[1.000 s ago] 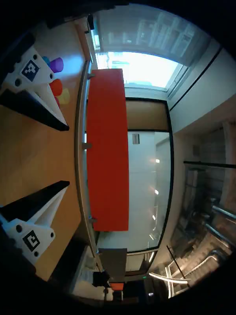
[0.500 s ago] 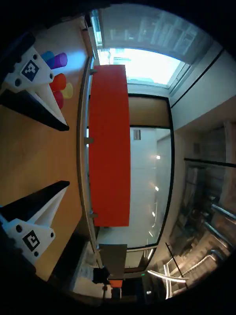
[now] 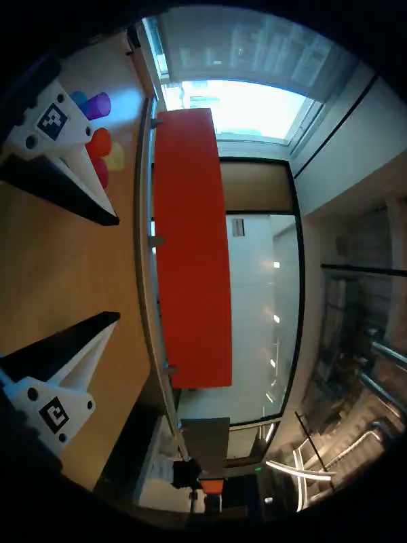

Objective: Pour water

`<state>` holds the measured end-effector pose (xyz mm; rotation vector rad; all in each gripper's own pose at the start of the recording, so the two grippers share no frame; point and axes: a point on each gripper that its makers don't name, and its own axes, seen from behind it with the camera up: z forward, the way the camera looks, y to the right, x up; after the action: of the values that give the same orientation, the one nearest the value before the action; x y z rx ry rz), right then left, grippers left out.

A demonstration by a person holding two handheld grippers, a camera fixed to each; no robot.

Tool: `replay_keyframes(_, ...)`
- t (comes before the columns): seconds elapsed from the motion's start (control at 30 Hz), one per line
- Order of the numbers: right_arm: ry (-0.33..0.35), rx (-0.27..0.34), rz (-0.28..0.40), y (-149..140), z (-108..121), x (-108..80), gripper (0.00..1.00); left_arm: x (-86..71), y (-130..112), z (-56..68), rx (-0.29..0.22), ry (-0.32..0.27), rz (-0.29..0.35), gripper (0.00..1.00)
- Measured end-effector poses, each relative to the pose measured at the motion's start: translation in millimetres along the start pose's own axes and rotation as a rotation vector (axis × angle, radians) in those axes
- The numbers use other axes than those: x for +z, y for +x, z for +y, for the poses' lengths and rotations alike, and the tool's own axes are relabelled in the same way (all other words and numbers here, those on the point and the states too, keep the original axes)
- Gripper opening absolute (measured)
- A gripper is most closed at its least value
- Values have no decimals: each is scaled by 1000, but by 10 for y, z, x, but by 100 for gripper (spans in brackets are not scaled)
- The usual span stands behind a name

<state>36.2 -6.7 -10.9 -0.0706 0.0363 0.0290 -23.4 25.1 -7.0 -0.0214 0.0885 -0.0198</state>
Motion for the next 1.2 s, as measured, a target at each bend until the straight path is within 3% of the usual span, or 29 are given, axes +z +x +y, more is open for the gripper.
replay_keyframes(1.2,12,14,-10,-12,-5,-22,98,43,-154,-50,-18,6,-39,99)
